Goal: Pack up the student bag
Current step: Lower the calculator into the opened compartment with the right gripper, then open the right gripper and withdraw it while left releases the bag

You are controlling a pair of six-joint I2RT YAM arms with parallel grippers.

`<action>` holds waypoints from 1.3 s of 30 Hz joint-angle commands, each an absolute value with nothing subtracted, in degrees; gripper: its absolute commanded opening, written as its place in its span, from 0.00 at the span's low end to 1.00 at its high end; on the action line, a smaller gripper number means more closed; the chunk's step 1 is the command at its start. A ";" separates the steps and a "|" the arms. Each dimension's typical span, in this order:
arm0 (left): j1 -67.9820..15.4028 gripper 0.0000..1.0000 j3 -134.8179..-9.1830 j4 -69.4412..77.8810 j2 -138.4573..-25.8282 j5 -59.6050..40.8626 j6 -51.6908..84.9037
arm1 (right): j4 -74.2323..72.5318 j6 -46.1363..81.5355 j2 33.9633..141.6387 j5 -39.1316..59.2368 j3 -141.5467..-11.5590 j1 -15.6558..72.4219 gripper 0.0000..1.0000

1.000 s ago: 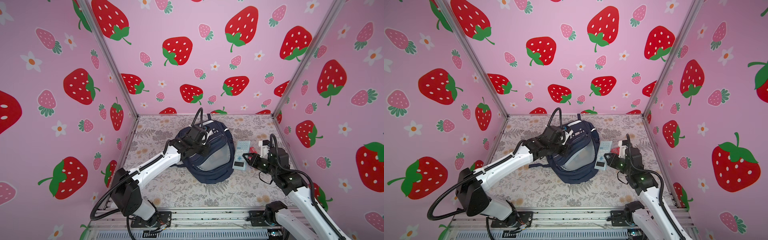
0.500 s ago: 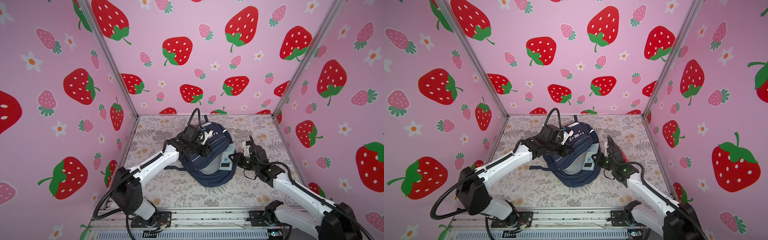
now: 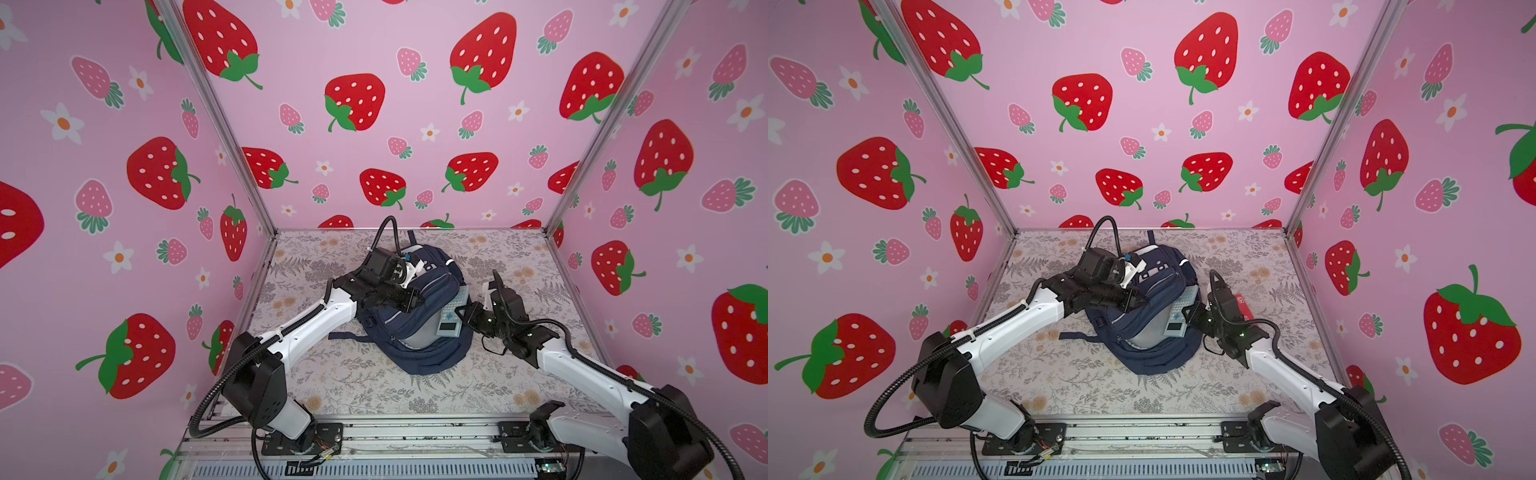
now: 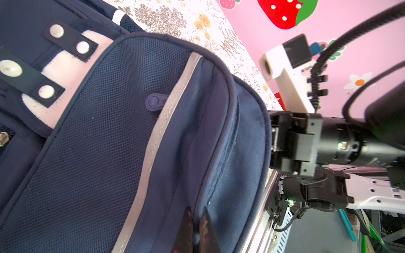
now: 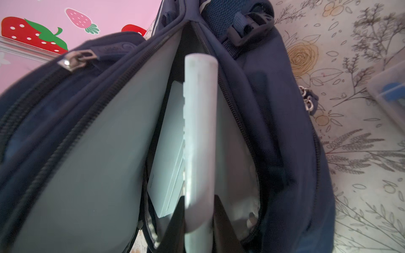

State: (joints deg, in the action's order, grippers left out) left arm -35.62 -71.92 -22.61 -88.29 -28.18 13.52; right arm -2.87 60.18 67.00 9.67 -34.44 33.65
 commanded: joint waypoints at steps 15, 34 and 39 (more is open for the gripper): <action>-36.74 0.00 -73.65 -21.36 -89.68 -31.00 12.32 | -12.22 60.86 82.32 12.64 -44.16 36.53 0.02; -36.98 0.00 -73.56 -20.29 -92.40 -30.71 13.83 | -21.08 63.47 97.53 15.82 -48.87 39.64 0.38; -36.74 0.00 -74.18 -21.87 -92.43 -28.02 13.88 | -9.16 60.08 90.14 5.97 -47.95 39.30 0.51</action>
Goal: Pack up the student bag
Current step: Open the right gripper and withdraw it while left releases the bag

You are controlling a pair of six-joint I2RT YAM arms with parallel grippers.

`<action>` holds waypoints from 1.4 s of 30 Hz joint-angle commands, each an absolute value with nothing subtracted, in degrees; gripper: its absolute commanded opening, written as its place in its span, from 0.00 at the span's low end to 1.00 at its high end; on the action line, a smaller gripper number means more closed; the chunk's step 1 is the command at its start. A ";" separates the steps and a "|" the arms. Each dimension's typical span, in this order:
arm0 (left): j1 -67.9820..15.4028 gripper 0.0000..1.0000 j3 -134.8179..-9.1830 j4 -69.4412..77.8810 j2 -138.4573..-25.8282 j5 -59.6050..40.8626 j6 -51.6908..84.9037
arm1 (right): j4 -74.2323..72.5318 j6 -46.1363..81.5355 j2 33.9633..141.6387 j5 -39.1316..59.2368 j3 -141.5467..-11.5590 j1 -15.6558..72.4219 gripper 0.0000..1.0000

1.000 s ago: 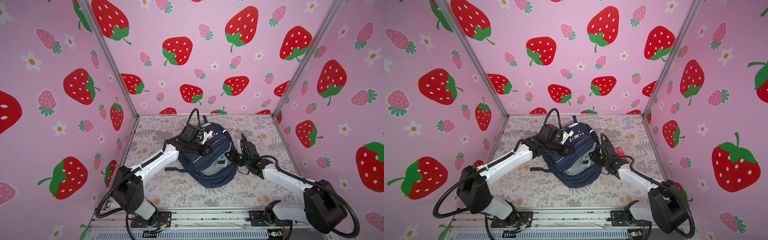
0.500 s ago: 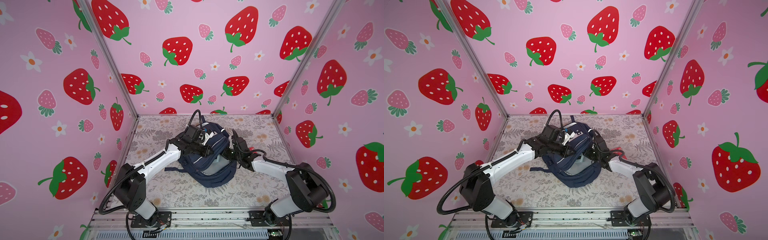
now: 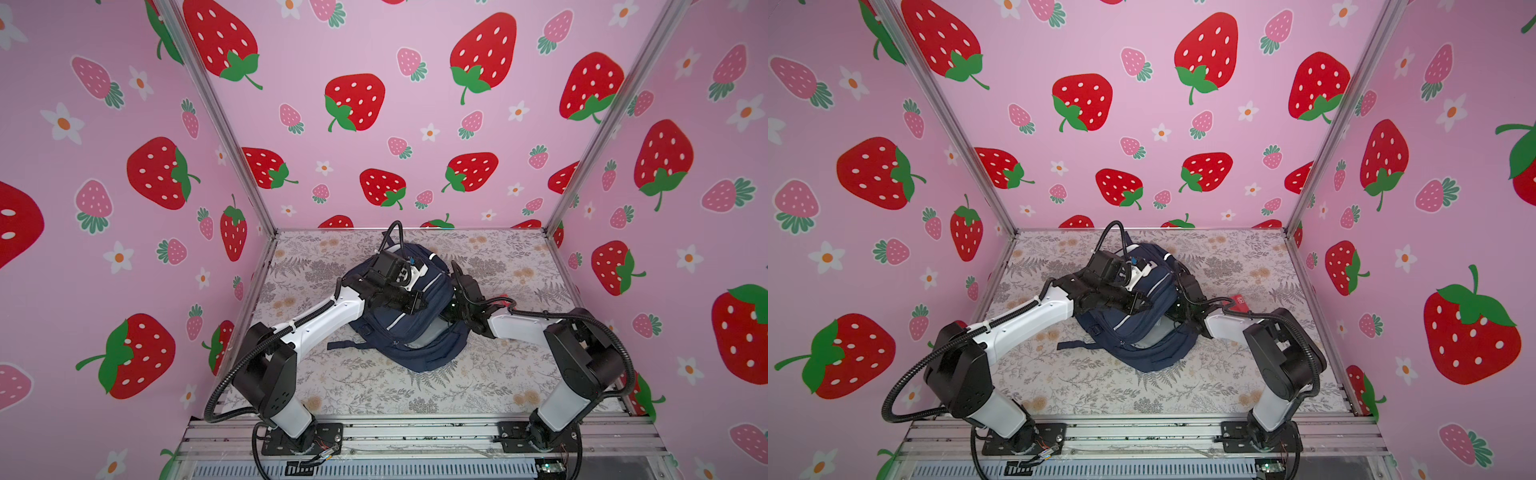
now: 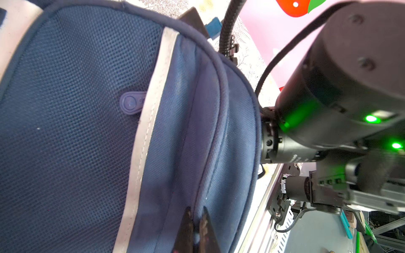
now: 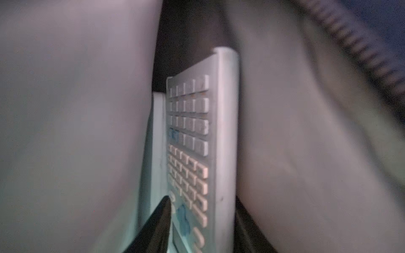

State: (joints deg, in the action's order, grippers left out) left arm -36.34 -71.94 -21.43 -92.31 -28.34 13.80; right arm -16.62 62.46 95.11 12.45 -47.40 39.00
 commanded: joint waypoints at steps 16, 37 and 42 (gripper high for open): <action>-37.17 0.01 -73.36 -19.54 -94.56 -26.50 17.85 | 20.52 55.95 55.57 -13.57 -40.44 38.11 0.55; -33.08 0.77 -62.34 -33.44 -70.22 -5.13 29.31 | 25.86 53.48 42.51 -14.51 -38.68 50.62 0.48; -31.95 0.60 -51.76 -25.44 -66.36 -13.79 37.60 | 26.94 51.01 47.75 -17.43 -43.24 54.80 0.48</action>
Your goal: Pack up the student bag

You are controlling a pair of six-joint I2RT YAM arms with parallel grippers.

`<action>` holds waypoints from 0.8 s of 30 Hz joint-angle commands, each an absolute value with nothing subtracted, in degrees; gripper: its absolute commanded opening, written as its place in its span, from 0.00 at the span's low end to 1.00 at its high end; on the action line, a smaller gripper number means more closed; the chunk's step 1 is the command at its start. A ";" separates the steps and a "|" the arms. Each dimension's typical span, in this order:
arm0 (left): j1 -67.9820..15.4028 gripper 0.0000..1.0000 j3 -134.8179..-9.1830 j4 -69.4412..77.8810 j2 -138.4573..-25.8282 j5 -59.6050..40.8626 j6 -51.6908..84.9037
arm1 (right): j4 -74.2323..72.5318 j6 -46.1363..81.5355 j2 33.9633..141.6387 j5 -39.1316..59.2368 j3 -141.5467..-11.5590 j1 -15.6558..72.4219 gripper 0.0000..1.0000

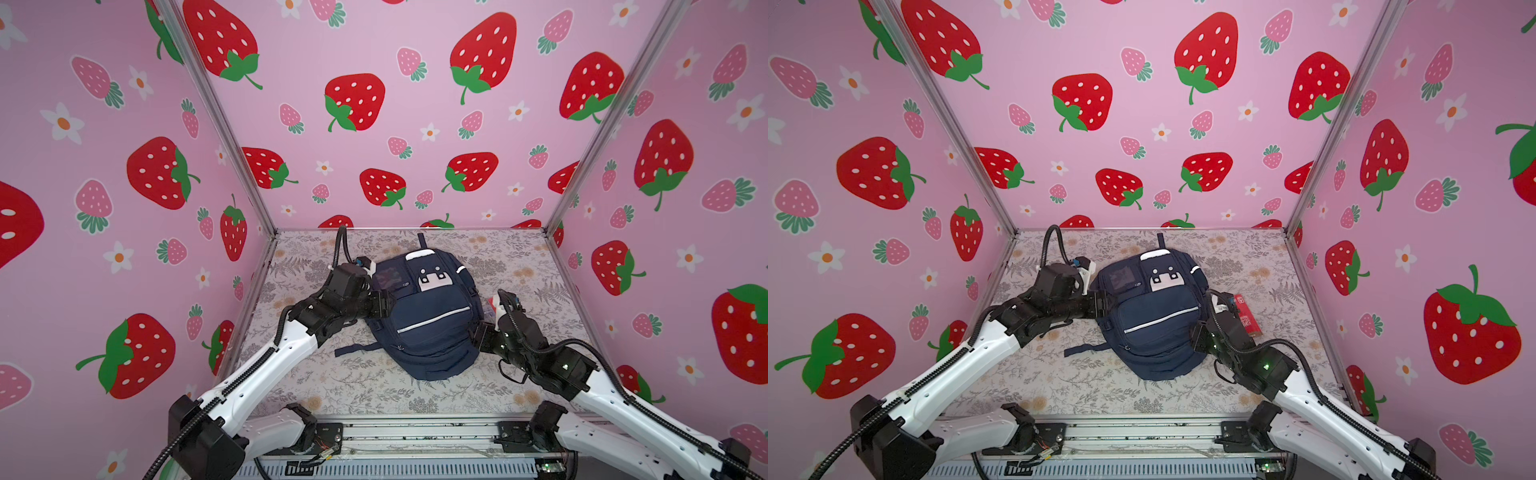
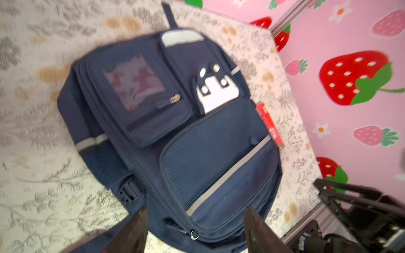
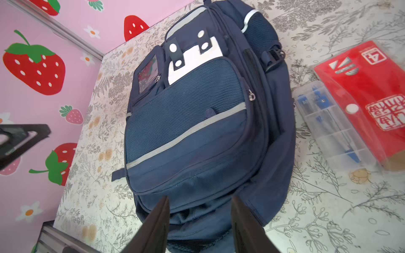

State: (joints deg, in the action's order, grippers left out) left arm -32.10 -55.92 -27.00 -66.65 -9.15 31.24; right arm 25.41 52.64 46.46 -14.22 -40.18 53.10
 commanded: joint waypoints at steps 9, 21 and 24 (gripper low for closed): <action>-31.73 0.59 -46.89 -15.43 -73.28 -20.55 44.93 | 25.49 50.85 54.92 -20.91 -45.44 60.19 0.48; -31.81 0.45 -44.50 -6.36 -80.59 -22.69 49.43 | 24.49 50.89 62.97 -21.77 -49.28 63.78 0.48; -31.80 0.40 -45.00 -6.71 -81.49 -23.17 49.60 | 25.66 51.88 63.97 -22.50 -49.88 64.42 0.47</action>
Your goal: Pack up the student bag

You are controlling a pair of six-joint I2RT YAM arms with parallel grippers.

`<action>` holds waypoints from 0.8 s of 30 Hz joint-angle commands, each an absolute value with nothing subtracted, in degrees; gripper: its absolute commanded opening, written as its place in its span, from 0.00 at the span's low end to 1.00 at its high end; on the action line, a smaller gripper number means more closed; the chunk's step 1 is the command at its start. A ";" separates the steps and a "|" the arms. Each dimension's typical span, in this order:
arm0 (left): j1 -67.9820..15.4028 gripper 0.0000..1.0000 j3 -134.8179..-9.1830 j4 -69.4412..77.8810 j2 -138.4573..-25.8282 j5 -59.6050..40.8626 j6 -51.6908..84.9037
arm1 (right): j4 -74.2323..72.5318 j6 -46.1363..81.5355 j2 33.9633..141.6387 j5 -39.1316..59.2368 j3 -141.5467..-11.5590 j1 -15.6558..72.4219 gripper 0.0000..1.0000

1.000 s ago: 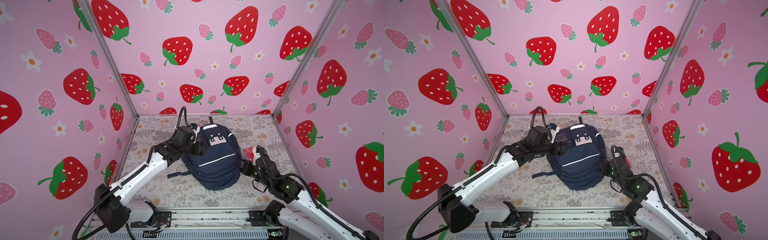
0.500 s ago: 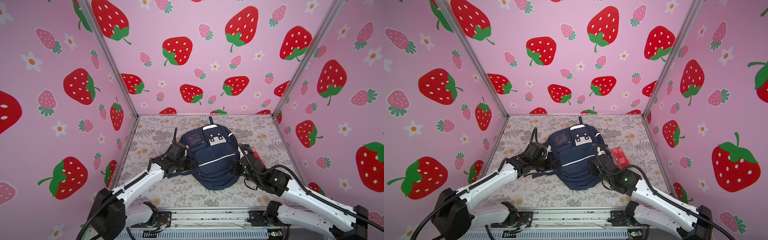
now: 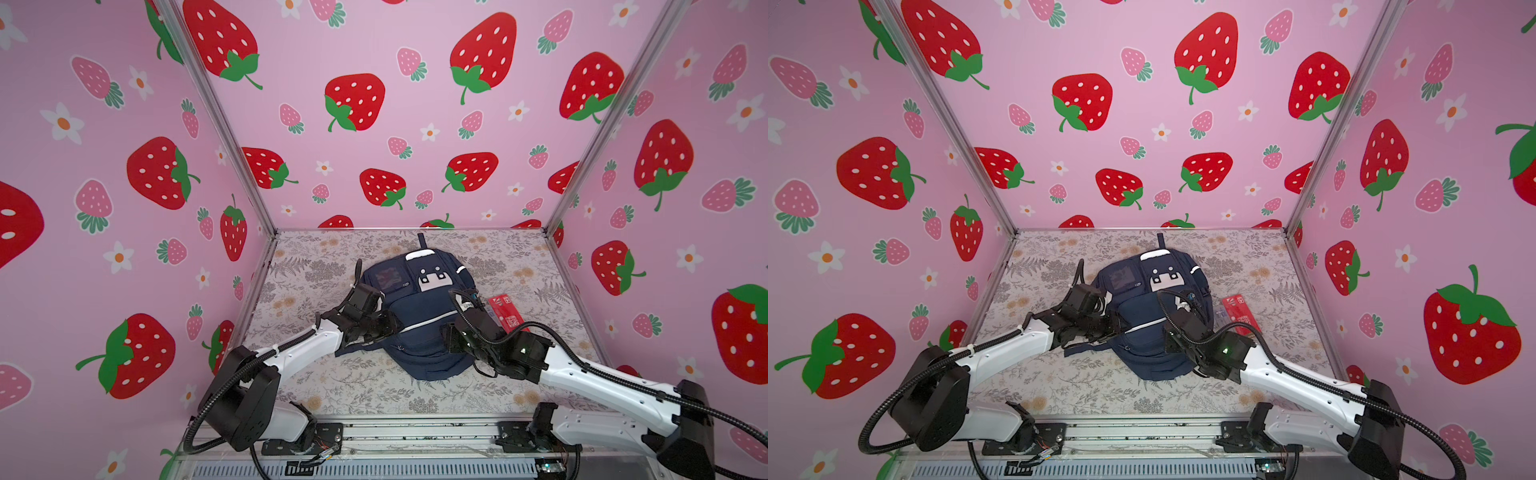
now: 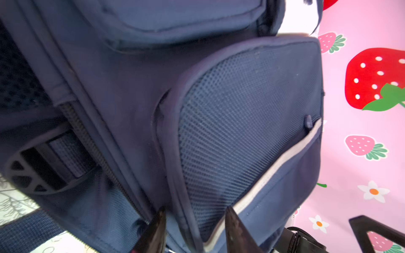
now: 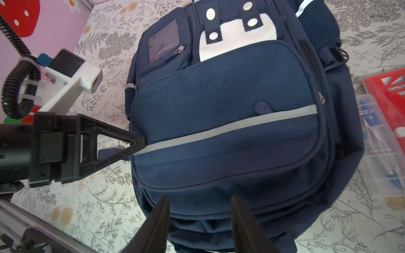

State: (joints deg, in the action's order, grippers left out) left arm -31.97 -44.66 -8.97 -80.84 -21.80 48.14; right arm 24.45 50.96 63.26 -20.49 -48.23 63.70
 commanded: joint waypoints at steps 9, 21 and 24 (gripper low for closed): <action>-31.21 0.12 -47.93 -5.11 -82.43 -24.67 50.13 | 27.60 51.36 64.81 -24.88 -51.28 64.60 0.50; -30.77 0.00 -46.27 10.96 -82.00 -28.21 59.01 | 26.22 50.75 65.94 -20.77 -51.88 64.70 0.50; -30.33 0.00 -45.23 14.93 -81.84 -28.46 61.54 | 25.97 51.51 67.12 -20.73 -50.95 64.69 0.50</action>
